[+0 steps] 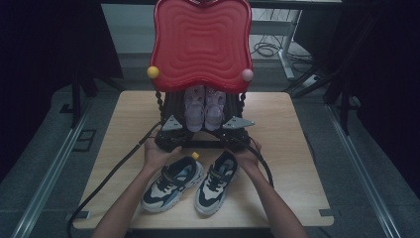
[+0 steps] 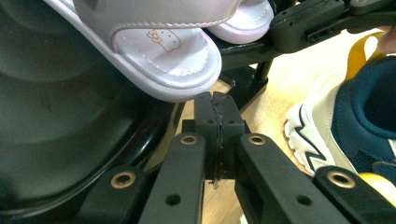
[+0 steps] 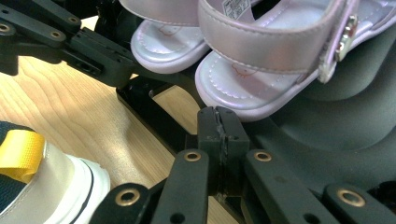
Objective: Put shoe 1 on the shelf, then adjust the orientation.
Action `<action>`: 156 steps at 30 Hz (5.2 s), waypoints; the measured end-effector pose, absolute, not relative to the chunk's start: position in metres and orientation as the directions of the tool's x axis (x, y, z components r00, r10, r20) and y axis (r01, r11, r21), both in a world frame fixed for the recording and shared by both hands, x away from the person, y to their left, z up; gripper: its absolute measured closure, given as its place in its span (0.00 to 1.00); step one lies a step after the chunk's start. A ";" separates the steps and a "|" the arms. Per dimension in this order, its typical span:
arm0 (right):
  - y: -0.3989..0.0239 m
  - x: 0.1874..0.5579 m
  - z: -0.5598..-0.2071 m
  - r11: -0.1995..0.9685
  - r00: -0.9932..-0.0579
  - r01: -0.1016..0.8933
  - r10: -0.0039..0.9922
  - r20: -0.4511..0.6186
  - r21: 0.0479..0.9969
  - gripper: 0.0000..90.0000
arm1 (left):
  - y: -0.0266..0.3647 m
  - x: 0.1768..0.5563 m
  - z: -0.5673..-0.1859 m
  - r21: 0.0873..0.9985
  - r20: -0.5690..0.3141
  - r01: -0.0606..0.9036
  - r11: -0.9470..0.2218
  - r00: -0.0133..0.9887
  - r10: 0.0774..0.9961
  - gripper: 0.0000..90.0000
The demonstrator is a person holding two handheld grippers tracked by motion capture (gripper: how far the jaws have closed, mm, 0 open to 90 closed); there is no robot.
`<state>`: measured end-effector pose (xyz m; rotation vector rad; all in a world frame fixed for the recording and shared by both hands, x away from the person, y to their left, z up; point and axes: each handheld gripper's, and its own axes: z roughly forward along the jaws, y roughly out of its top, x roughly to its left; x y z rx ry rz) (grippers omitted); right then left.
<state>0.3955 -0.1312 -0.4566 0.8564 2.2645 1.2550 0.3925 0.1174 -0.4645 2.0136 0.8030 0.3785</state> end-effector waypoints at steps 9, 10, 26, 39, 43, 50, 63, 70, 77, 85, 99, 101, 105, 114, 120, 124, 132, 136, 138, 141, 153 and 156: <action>-0.130 0.396 -0.456 0.402 -0.729 0.311 0.683 -0.055 0.861 0.99 | 0.115 0.402 -0.464 0.841 -0.083 0.419 -0.344 0.726 0.683 1.00; -0.130 0.396 -0.456 0.402 -0.727 0.308 0.684 -0.059 0.862 0.99 | 0.115 0.402 -0.463 0.841 -0.080 0.417 -0.345 0.726 0.683 1.00; -0.129 0.401 -0.460 0.427 -0.744 0.338 0.667 -0.040 0.839 1.00 | 0.116 0.404 -0.463 0.839 -0.099 0.432 -0.330 0.718 0.689 1.00; -0.124 0.406 -0.457 0.399 -0.731 0.366 0.682 -0.005 0.841 1.00 | 0.116 0.408 -0.461 0.832 -0.140 0.465 -0.304 0.705 0.695 1.00; -0.123 0.406 -0.456 0.394 -0.728 0.375 0.685 0.003 0.839 1.00 | 0.115 0.408 -0.462 0.832 -0.153 0.472 -0.293 0.702 0.695 1.00; -0.127 0.407 -0.456 0.374 -0.730 0.392 0.682 0.036 0.840 1.00 | 0.116 0.405 -0.460 0.838 -0.153 0.461 -0.293 0.712 0.685 0.96; -0.143 0.389 -0.445 0.325 -0.757 0.342 0.652 0.054 0.882 0.99 | 0.144 0.382 -0.450 0.861 -0.171 0.443 -0.249 0.714 0.678 0.93; -0.162 0.375 -0.441 0.278 -0.759 0.329 0.647 0.077 0.903 0.98 | 0.163 0.369 -0.450 0.861 -0.201 0.459 -0.218 0.702 0.683 0.87; -0.186 0.357 -0.441 0.249 -0.753 0.313 0.654 0.079 0.917 0.97 | 0.183 0.351 -0.453 0.858 -0.214 0.475 -0.197 0.678 0.704 0.79; -0.208 0.344 -0.446 0.226 -0.741 0.320 0.665 0.094 0.920 0.95 | 0.202 0.331 -0.459 0.853 -0.220 0.488 -0.186 0.659 0.719 0.72; -0.233 0.333 -0.460 0.236 -0.718 0.356 0.688 0.104 0.904 0.90 | 0.229 0.315 -0.459 0.843 -0.241 0.517 -0.148 0.610 0.755 0.64; -0.236 0.331 -0.461 0.235 -0.716 0.358 0.690 0.105 0.904 0.90 | 0.232 0.312 -0.460 0.841 -0.238 0.519 -0.150 0.605 0.760 0.63; -0.239 0.329 -0.464 0.239 -0.713 0.369 0.692 0.109 0.898 0.88 | 0.237 0.308 -0.463 0.837 -0.242 0.528 -0.146 0.595 0.766 0.63; -0.245 0.326 -0.470 0.244 -0.708 0.386 0.696 0.117 0.890 0.85 | 0.242 0.301 -0.470 0.824 -0.238 0.543 -0.162 0.591 0.771 0.61; -0.249 0.325 -0.474 0.245 -0.701 0.395 0.703 0.119 0.885 0.83 | 0.243 0.296 -0.470 0.823 -0.237 0.543 -0.164 0.592 0.770 0.60; -0.252 0.323 -0.474 0.246 -0.698 0.397 0.706 0.117 0.884 0.81 | 0.244 0.293 -0.470 0.821 -0.235 0.546 -0.170 0.593 0.770 0.59; -0.255 0.324 -0.477 0.252 -0.690 0.403 0.715 0.112 0.880 0.80 | 0.240 0.286 -0.473 0.810 -0.234 0.551 -0.201 0.618 0.751 0.56; -0.256 0.323 -0.479 0.255 -0.685 0.409 0.720 0.110 0.876 0.79 | 0.238 0.282 -0.472 0.809 -0.227 0.546 -0.216 0.630 0.743 0.58; -0.257 0.323 -0.479 0.253 -0.682 0.412 0.723 0.113 0.875 0.79 | 0.237 0.279 -0.470 0.813 -0.231 0.540 -0.216 0.640 0.733 0.61; -0.259 0.323 -0.479 0.251 -0.678 0.410 0.727 0.110 0.877 0.79 | 0.237 0.274 -0.466 0.818 -0.247 0.532 -0.219 0.669 0.701 0.66; -0.257 0.324 -0.481 0.262 -0.675 0.419 0.730 0.106 0.869 0.78 | 0.220 0.255 -0.467 0.808 -0.250 0.522 -0.274 0.724 0.643 0.87; -0.256 0.324 -0.482 0.264 -0.676 0.420 0.729 0.106 0.868 0.78 | 0.214 0.251 -0.468 0.803 -0.242 0.519 -0.292 0.732 0.636 0.92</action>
